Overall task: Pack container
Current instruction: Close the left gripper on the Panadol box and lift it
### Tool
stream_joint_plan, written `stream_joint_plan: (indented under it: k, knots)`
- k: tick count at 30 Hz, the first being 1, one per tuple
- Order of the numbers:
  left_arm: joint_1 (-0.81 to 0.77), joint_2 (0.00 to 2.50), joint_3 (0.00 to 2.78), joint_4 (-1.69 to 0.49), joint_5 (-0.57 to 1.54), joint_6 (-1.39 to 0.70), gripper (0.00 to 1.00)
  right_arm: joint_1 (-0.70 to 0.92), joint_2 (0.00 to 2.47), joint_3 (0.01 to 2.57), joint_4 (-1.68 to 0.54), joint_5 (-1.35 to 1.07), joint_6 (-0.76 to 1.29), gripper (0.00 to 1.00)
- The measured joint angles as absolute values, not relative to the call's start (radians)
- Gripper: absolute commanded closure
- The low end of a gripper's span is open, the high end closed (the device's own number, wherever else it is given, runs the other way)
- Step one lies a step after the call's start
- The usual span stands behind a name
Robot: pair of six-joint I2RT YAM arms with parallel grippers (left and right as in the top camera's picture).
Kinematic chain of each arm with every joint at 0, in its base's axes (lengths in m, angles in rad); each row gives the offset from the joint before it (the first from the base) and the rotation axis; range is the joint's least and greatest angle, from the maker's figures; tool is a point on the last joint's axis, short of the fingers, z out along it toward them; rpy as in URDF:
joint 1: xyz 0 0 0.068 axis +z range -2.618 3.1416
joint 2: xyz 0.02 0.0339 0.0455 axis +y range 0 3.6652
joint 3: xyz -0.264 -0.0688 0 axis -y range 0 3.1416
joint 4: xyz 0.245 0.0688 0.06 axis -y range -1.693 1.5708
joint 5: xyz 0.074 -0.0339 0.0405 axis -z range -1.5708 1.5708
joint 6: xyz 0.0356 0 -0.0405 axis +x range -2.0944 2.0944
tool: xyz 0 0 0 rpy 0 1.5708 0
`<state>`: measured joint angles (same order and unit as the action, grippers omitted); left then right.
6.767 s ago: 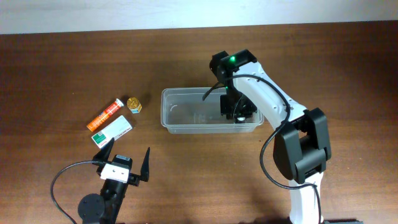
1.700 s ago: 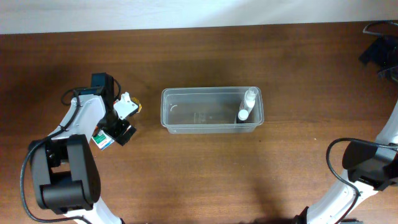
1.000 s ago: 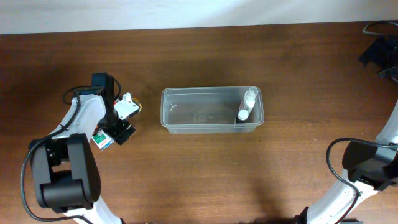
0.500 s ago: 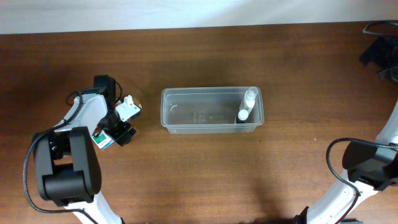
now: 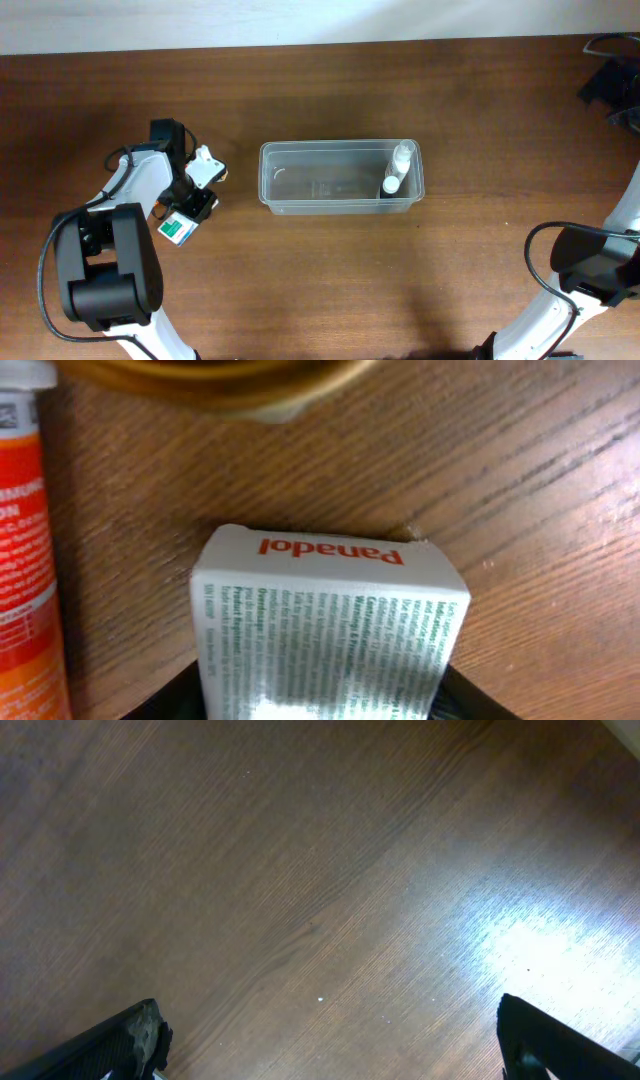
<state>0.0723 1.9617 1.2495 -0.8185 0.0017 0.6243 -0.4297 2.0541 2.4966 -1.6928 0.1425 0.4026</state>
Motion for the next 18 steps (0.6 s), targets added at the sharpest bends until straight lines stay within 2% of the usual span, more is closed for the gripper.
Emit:
stream_joint_plan:
  k: [6,12,18]
  knots:
    - [0.072,1.962,1.250,-0.809,0.012,0.486,0.49,-0.430,2.054,2.497,-1.693,0.142,0.403,0.02]
    - [0.073,1.962,1.252,-0.809,0.016,0.396,0.58,-0.430,2.054,2.497,-1.693,0.142,0.403,0.02]
    - [0.073,1.962,1.255,-0.811,0.020,0.339,0.58,-0.430,2.054,2.497,-1.693,0.142,0.403,0.02]
